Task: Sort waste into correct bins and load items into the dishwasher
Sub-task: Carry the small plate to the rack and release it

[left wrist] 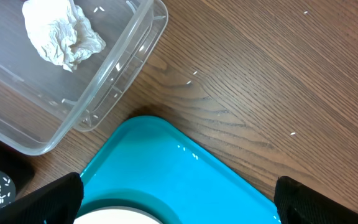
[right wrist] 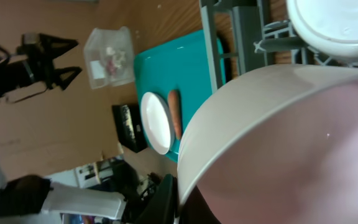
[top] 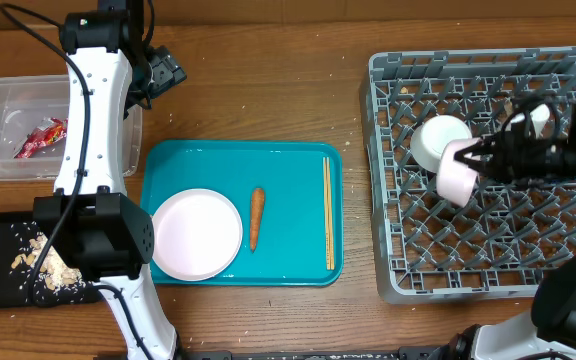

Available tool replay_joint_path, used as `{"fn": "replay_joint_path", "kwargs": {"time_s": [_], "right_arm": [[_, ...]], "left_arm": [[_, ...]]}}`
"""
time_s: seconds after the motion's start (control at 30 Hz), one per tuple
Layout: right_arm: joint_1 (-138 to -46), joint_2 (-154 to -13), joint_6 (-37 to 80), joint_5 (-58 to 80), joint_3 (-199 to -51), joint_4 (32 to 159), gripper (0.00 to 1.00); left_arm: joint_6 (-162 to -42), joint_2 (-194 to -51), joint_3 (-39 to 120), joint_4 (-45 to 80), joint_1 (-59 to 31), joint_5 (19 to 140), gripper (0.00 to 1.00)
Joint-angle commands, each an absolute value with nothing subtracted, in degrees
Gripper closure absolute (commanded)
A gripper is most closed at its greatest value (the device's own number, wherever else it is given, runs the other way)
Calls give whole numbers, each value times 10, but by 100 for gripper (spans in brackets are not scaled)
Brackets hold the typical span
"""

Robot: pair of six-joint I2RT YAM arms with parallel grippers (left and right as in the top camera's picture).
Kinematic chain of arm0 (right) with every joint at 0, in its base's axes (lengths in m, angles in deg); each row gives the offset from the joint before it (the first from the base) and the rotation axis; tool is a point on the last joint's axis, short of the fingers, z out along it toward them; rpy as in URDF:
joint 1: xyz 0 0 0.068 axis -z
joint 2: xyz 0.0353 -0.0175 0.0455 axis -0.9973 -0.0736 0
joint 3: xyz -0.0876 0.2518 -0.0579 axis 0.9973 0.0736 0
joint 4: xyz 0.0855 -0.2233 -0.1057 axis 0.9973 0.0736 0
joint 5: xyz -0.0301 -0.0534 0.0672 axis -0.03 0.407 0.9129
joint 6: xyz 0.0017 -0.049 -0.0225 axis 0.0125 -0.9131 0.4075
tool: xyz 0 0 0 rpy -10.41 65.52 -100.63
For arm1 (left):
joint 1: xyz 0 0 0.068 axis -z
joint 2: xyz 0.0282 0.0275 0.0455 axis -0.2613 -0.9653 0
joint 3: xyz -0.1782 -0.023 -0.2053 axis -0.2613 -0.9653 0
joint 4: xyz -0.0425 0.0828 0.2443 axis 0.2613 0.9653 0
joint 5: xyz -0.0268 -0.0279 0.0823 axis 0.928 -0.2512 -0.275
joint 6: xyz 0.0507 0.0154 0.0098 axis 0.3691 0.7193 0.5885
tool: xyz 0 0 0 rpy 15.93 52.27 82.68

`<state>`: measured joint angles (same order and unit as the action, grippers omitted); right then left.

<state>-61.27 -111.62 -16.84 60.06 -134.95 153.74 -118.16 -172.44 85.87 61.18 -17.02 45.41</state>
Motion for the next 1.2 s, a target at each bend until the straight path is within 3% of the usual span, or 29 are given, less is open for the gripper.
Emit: {"fn": "replay_joint_path", "kwargs": {"time_s": [0.0,0.5,0.9,0.97,1.03,1.07,1.17], "right_arm": [[-600,-1107,-255,664,-1313,1527,96],[-516,-1108,-191,606,-1272,1485,96],[-445,-1095,-63,478,-1332,1506,71],[-445,-1082,-34,447,-1355,1510,57],[-445,-1067,-8,418,-1380,1517,20],[-446,-1053,12,397,-1399,1524,8],[-446,-1009,57,350,-1435,1537,0]], "left_arm": [[-1187,-1702,857,611,-166,455,0],[-1187,-1702,857,611,-166,455,0],[-1187,-1702,857,611,-166,455,0],[-1187,-1702,857,611,-166,455,0],[-1187,-1702,857,611,-166,455,0],[-1187,-1702,857,611,-166,455,0],[-1187,-1702,857,611,-166,455,0]]}}
